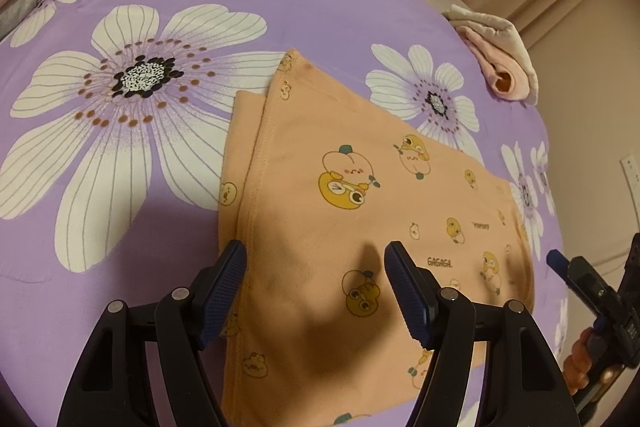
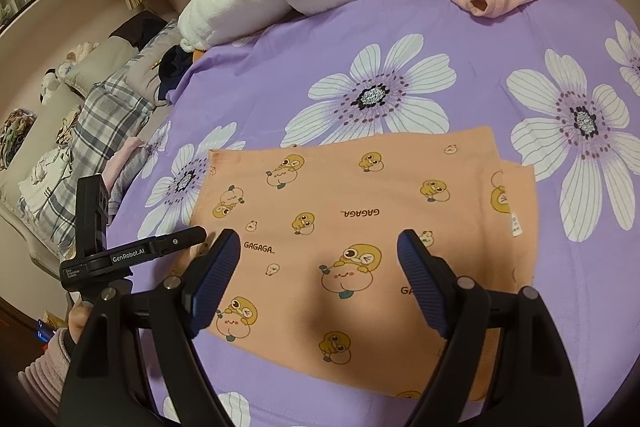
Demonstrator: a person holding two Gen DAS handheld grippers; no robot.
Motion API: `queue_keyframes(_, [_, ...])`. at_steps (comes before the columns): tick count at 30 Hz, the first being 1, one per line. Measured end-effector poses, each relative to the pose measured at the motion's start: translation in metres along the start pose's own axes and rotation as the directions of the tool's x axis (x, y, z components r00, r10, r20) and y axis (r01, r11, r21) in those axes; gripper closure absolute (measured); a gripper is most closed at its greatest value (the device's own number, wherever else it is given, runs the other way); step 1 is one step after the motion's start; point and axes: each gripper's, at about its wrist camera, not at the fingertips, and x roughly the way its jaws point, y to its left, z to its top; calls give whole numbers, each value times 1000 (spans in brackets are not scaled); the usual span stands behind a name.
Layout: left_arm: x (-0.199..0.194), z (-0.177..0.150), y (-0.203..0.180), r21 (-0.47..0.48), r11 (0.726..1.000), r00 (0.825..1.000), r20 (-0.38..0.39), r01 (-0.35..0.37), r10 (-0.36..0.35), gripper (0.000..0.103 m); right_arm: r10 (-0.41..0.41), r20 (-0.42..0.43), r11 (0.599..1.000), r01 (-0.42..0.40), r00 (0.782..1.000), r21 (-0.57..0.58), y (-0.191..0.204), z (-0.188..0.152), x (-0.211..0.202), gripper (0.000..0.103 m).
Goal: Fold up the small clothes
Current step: 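Lower both open grippers to the side edge of the folded orange shirt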
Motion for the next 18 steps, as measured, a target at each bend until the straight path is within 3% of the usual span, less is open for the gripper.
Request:
queue_keyframes(8, [-1, 2, 5, -22, 999, 1000, 2, 31, -31, 33, 7, -11, 1000, -7, 1000, -1, 1, 0, 7, 21])
queue_keyframes(12, [0, 7, 26, -105, 979, 984, -18, 174, -177, 33, 7, -17, 1000, -7, 1000, 12, -2, -1, 9, 21])
queue_keyframes(14, [1, 10, 39, -150, 956, 965, -33, 252, -260, 33, 6, -18, 1000, -6, 1000, 18, -5, -3, 10, 21])
queue_keyframes(18, [3, 14, 52, -213, 923, 941, -37, 322, -336, 33, 6, -23, 999, -5, 1000, 35, -13, -5, 12, 21])
